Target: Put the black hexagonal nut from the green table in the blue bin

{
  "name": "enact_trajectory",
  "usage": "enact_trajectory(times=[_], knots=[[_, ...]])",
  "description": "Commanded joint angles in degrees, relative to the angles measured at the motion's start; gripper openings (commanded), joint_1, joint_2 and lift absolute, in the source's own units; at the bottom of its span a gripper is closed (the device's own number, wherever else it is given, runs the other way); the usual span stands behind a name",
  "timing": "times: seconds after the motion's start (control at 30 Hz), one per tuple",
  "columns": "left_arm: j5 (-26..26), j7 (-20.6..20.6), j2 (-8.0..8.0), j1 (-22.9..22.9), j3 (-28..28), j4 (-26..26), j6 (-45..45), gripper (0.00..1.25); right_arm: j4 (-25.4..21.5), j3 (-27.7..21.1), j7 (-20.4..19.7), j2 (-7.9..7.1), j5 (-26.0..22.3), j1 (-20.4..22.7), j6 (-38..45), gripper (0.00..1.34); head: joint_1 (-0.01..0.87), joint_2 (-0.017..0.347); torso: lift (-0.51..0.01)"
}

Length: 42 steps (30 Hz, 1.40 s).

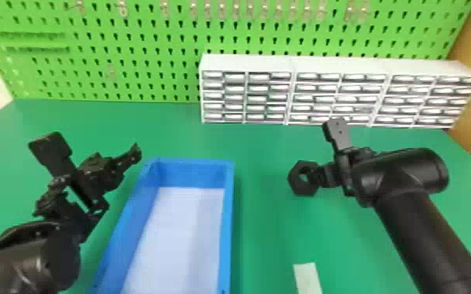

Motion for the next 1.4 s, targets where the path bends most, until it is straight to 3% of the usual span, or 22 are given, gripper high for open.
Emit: enact_trajectory(times=[0.0, 0.17, 0.37, 0.6, 0.77, 0.93, 1.2, 1.37], knots=[[0.0, 0.0, 0.00, 0.0, 0.0, 0.0, 0.0, 1.12, -1.8, 0.1, 0.0, -0.12, 0.2, 0.1, -0.1, 0.29, 0.666, 0.032, -0.100], [0.0, 0.0, 0.00, 0.1, 0.1, 0.0, 0.0, 1.12, -4.6, 0.3, 0.0, -0.39, -0.3, 0.5, -0.6, 0.29, 0.666, 0.032, -0.100], [0.0, 0.0, 0.00, 0.1, 0.0, 0.0, 0.0, 1.12, -9.8, 0.7, 0.0, -0.65, -5.7, 1.5, -4.1, 0.29, 0.666, 0.032, -0.100], [0.0, 0.0, 0.00, 0.1, 0.1, 0.0, 0.0, 1.12, -12.8, 1.6, 0.0, -0.91, -18.8, 2.3, -8.5, 0.29, 0.666, 0.032, -0.100], [0.0, 0.0, 0.00, 0.2, 0.2, 0.0, 0.0, 1.12, -15.9, 4.2, 0.0, -1.44, -23.5, 2.6, -8.6, 0.29, 0.666, 0.032, -0.100], [0.0, 0.0, 0.00, 0.4, 0.4, 0.0, 0.0, 1.12, -18.1, 6.1, 0.0, -1.97, -35.7, 3.2, -6.4, 0.29, 0.666, 0.032, -0.100], [0.0, 0.0, 0.00, 0.4, 0.5, -0.1, 0.0, 1.12, -22.9, 9.7, -0.1, -2.76, -44.1, 4.0, -2.9, 0.29, 0.666, 0.032, -0.100], [0.0, 0.0, 0.00, 0.4, 0.7, -0.1, 0.0, 1.12, -24.3, 13.4, -0.2, -3.02, -45.7, 3.9, -1.4, 0.29, 0.666, 0.032, -0.100]])
